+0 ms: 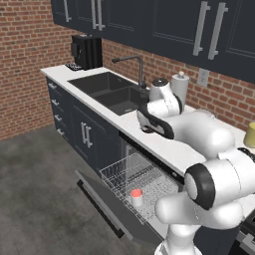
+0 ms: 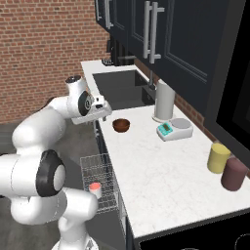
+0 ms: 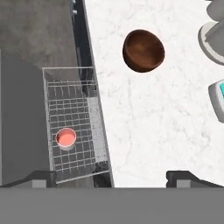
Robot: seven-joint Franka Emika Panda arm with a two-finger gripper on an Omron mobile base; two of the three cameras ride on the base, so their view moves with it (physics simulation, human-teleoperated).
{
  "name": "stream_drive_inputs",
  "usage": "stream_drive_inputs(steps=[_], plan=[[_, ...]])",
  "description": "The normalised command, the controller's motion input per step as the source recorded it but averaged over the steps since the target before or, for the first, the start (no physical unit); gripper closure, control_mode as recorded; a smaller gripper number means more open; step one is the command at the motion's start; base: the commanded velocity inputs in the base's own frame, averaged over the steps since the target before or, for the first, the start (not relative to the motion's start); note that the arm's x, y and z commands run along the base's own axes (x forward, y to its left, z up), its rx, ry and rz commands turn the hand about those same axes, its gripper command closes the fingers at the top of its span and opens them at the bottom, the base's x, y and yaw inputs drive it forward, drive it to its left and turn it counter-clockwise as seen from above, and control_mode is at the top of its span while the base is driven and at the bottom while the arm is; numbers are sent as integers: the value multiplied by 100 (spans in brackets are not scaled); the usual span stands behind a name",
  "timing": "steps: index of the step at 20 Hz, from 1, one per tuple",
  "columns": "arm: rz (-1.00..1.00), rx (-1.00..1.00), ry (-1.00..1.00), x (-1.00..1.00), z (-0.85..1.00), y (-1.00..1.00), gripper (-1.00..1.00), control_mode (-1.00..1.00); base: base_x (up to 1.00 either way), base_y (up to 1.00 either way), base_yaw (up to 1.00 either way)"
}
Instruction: Pick up the cup and bowl from the counter, place them in the dishwasher, and close the dishwasher door.
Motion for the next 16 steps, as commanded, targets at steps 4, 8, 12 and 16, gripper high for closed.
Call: stream_drive_inputs(steps=[4,8,12,16], plan=[[2,-1,15,67,-68,-46,-100,-100,0,0,0],[8,-7,8,68,-43,-4,-100,-100,0,0,0],[6,-15,0,75,-27,1,-100,-100,0,0,0],[5,-20,0,78,-38,3,-100,-100,0,0,0]])
